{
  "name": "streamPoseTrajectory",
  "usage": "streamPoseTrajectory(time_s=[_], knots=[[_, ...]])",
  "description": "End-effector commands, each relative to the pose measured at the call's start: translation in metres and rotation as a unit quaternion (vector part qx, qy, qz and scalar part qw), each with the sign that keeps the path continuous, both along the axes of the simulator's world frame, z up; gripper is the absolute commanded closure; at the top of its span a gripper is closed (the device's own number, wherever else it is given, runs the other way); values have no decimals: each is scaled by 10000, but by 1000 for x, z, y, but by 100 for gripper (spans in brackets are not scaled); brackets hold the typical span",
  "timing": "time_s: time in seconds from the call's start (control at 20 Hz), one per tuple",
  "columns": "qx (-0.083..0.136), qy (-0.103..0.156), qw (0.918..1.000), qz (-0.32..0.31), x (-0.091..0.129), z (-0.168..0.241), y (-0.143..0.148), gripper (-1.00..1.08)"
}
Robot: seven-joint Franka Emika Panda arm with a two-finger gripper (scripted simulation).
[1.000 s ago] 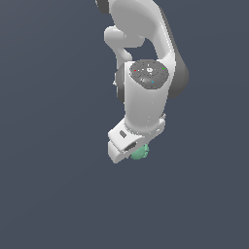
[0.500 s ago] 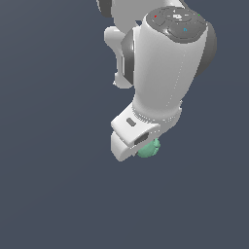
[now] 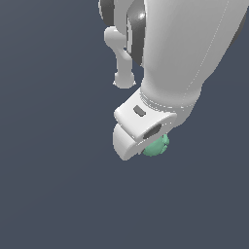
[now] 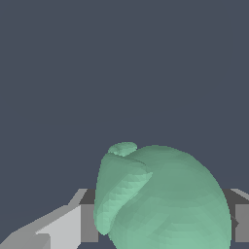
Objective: Pick up the object and move it to a goal position.
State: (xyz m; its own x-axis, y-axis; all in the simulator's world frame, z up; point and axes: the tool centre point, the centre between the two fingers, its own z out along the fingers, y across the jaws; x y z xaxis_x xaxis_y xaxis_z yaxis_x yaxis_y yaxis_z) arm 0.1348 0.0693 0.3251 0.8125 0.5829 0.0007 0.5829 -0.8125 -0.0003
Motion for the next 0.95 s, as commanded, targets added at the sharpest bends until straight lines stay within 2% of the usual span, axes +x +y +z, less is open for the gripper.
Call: streamPoseTrajectory(time_s=[0.0, 0.9], knots=[[-2, 2, 10000, -1, 3, 8, 2, 108], [-2, 2, 10000, -1, 11, 25, 5, 108]])
